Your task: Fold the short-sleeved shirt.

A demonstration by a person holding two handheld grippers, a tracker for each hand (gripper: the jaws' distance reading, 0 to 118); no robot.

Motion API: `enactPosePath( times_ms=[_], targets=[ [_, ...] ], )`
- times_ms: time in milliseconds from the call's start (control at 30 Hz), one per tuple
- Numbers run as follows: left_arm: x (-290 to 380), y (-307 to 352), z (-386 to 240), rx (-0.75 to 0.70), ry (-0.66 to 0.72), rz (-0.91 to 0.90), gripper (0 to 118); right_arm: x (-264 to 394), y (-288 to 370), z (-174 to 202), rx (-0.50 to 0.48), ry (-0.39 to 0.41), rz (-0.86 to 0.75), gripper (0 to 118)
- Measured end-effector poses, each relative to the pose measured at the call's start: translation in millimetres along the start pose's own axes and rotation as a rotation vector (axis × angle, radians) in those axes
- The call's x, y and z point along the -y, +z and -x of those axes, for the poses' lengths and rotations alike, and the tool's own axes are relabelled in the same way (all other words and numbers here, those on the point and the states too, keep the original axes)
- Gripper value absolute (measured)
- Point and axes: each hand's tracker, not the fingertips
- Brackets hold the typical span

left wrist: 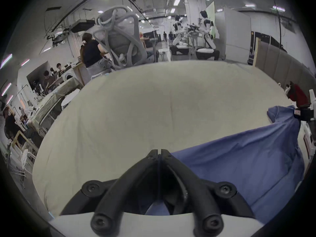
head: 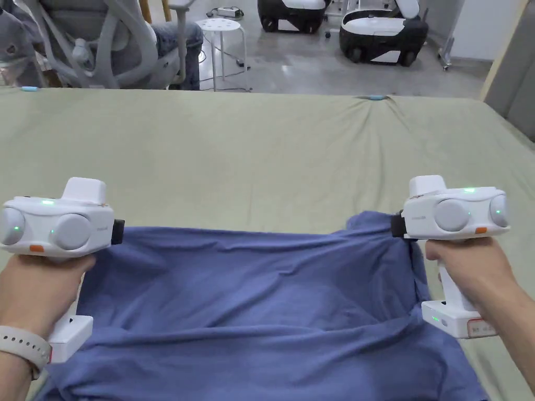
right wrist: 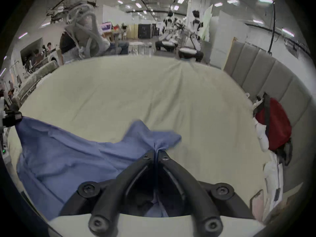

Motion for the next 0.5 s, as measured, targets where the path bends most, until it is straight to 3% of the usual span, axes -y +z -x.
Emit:
enactPosePath(
  times_ms=[267, 433, 500],
  targets=[
    [54.5, 108.6, 28.1, 0.027, -0.013, -0.08, 0, 64.6, 124.5, 1.9, -0.013, 0.058, -0.099, 3],
    [127.7, 127.5, 35.1, 0.071, -0.023, 0.036, 0, 141.1, 134.9, 7.3, -0.03, 0.102, 0.005, 3],
    [159.4, 123.5, 39.3, 0.09, 0.022, 0.089, 0, 170.7, 115.2, 0.6, -0.044, 0.078, 0.074, 3]
  ],
)
